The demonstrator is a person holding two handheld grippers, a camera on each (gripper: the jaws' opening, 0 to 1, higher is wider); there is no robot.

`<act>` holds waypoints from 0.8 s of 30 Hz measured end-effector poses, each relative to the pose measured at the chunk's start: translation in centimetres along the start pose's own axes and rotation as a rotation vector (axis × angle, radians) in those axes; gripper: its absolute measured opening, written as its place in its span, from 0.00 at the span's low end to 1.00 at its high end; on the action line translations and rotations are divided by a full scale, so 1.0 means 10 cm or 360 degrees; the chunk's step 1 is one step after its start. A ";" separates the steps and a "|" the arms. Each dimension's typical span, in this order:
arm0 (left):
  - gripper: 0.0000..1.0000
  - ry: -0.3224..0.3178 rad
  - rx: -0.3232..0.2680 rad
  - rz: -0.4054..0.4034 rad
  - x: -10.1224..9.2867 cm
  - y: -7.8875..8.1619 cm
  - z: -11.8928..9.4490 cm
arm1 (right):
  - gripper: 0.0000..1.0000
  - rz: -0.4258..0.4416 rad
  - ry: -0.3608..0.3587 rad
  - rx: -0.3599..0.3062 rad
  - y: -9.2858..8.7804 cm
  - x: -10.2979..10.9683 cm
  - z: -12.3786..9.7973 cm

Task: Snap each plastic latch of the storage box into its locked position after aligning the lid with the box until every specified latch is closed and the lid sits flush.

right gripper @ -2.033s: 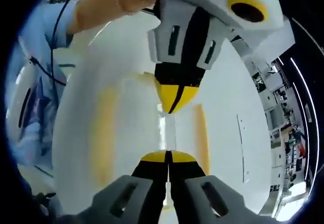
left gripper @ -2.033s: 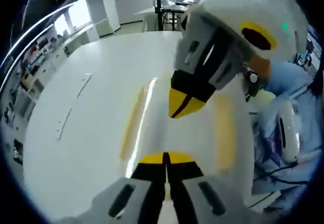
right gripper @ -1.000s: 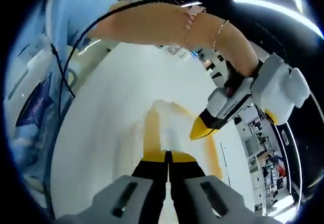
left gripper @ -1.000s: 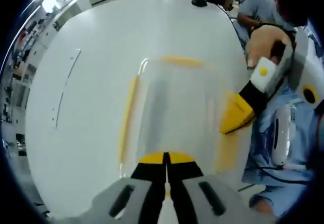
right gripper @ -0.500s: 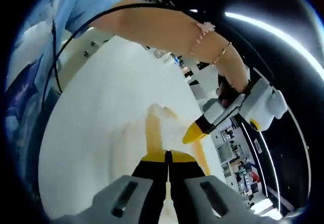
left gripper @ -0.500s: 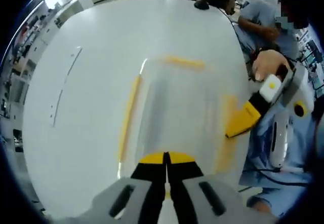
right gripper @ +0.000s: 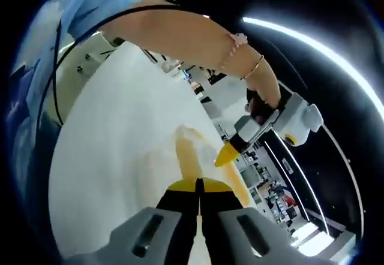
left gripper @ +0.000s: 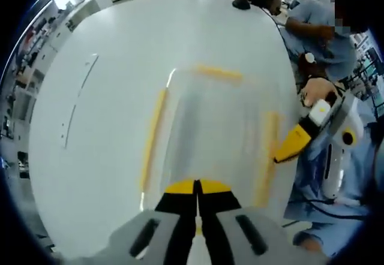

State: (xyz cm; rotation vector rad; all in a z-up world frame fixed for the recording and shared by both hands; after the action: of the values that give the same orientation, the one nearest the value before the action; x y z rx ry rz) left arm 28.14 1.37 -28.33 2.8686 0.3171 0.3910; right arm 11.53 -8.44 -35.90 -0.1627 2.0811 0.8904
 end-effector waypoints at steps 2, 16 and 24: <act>0.00 0.0008 0.0004 0.0001 0.00 0.00 0.00 | 0.00 0.0026 0.0005 0.0028 -0.02 0.04 0.01; 0.00 0.0084 -0.0086 0.0202 -0.05 -0.01 -0.03 | 0.00 0.0222 -0.0104 0.0164 -0.04 0.11 0.12; 0.00 0.0080 -0.0042 0.0290 -0.14 0.10 -0.02 | 0.00 0.0299 -0.0191 0.0364 0.02 0.08 0.24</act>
State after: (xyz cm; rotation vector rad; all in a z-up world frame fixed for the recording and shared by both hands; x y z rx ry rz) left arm 26.98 0.12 -28.20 2.8743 0.0580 0.4963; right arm 12.51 -6.56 -37.36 0.2058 2.0903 0.7445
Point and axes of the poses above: the point that each gripper's makers call its tool centre point, and the gripper's own axes: z roughly forward along the fingers, x roughly to its left, y roughly out of its top, the point moved 10 cm from there along -z, roughly backward along the fingers, and after that the axes turned 14 degrees about y, right-handed, at the moved point
